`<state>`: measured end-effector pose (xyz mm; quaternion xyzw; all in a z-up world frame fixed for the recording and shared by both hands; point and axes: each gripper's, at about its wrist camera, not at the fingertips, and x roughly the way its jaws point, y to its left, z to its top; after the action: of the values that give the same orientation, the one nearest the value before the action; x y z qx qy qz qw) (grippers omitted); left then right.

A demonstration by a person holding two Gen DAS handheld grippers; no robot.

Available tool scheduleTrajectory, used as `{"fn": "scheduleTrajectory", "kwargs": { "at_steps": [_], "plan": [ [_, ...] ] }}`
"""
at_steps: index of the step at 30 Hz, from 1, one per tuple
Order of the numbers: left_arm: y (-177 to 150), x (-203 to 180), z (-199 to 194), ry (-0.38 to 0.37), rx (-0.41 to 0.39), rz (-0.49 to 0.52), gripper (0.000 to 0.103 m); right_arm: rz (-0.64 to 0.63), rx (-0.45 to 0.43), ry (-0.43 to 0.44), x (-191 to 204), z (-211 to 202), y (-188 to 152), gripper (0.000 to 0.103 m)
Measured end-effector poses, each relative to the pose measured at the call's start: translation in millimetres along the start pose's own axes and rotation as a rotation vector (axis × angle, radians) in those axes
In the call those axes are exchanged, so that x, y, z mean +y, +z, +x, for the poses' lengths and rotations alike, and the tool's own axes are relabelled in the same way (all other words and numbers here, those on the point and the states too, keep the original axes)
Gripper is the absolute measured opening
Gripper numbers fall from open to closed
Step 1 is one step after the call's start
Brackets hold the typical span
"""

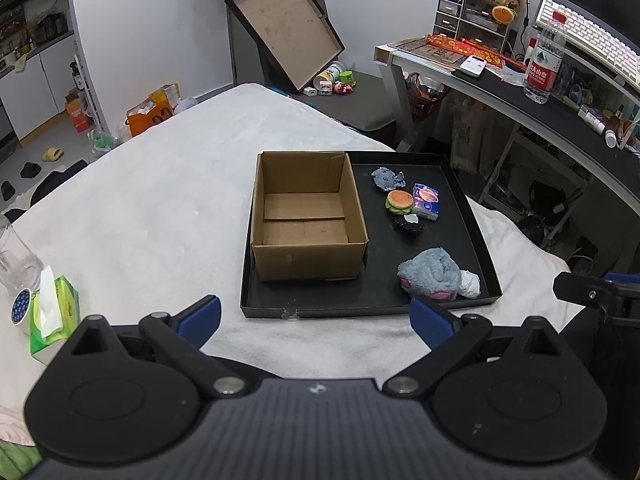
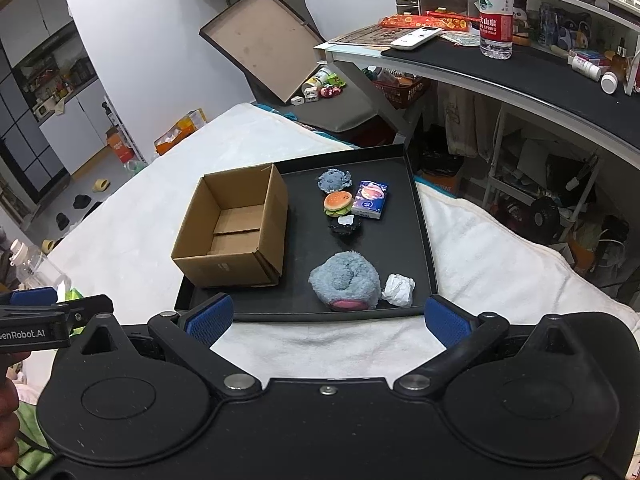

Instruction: Organize soft objects

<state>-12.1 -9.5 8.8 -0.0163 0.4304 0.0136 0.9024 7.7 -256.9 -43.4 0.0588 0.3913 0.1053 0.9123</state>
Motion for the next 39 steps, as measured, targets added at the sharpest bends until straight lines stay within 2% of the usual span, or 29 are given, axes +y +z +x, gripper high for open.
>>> {"fn": "scheduleTrajectory", "kwargs": {
  "at_steps": [39],
  "plan": [
    [-0.9, -4.8, -4.2, 0.002, -0.003, 0.011, 0.1, -0.02, -0.005, 0.002, 0.8, -3.0, -0.5, 0.103]
  ]
}}
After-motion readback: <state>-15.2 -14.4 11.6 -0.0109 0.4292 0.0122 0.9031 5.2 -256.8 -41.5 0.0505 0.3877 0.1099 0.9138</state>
